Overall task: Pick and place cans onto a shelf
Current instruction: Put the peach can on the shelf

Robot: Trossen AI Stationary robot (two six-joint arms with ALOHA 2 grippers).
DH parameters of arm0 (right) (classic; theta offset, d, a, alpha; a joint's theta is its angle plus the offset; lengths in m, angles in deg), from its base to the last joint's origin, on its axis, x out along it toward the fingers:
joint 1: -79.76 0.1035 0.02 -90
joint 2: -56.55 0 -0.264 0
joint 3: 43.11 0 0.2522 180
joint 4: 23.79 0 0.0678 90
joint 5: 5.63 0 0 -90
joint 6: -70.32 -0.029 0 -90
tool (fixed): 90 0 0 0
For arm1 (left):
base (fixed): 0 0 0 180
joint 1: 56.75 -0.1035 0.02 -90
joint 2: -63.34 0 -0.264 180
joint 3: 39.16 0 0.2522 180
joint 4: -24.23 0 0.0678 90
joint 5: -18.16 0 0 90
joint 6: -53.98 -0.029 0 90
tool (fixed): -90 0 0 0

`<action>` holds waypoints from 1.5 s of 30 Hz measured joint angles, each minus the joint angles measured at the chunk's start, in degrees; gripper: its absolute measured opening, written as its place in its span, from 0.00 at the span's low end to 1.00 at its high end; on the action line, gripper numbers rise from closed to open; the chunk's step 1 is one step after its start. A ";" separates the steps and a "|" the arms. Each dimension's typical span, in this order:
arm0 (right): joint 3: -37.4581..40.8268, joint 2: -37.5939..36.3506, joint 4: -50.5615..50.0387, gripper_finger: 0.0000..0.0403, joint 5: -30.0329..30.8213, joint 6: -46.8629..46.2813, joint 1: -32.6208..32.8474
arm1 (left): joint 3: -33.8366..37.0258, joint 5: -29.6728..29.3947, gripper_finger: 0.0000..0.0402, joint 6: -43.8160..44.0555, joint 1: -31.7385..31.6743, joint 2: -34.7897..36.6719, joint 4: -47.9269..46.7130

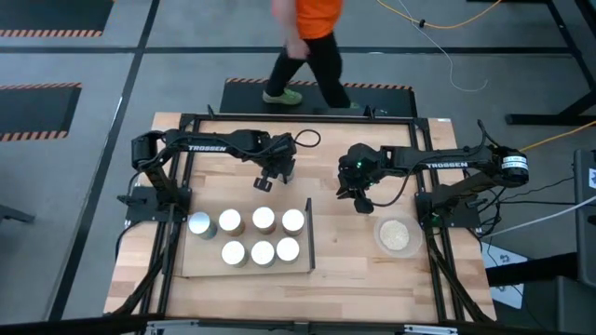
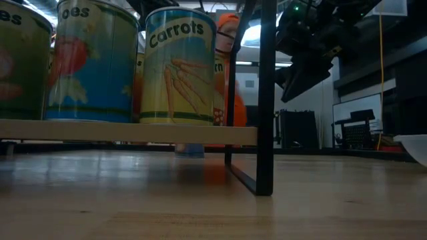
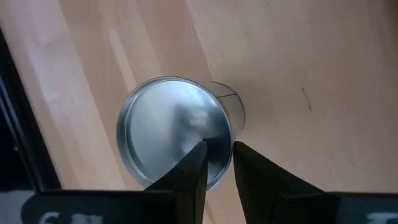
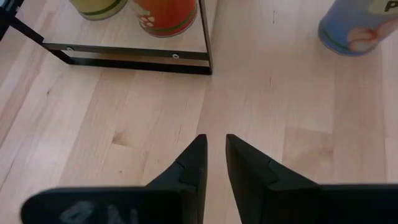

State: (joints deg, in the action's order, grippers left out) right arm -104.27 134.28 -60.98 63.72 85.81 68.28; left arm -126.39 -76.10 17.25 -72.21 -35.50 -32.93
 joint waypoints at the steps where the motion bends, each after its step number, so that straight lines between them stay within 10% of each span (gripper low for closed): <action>1: 0.00 0.00 0.03 0.16 0.00 0.00 0.00 | 0.02 0.04 0.18 0.00 -0.01 0.00 0.12; 26: 0.00 0.00 0.45 0.16 0.00 0.00 -0.01 | -0.24 -7.54 0.00 10.75 3.07 0.46 -0.52; 45: 0.00 0.00 -0.06 0.16 0.00 0.01 -0.02 | -24.35 -12.71 0.00 27.45 12.02 3.23 -24.56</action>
State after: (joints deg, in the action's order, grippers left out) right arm -104.27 134.28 -61.04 63.72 85.81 68.25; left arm -150.74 -88.81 44.70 -60.18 -32.27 -57.49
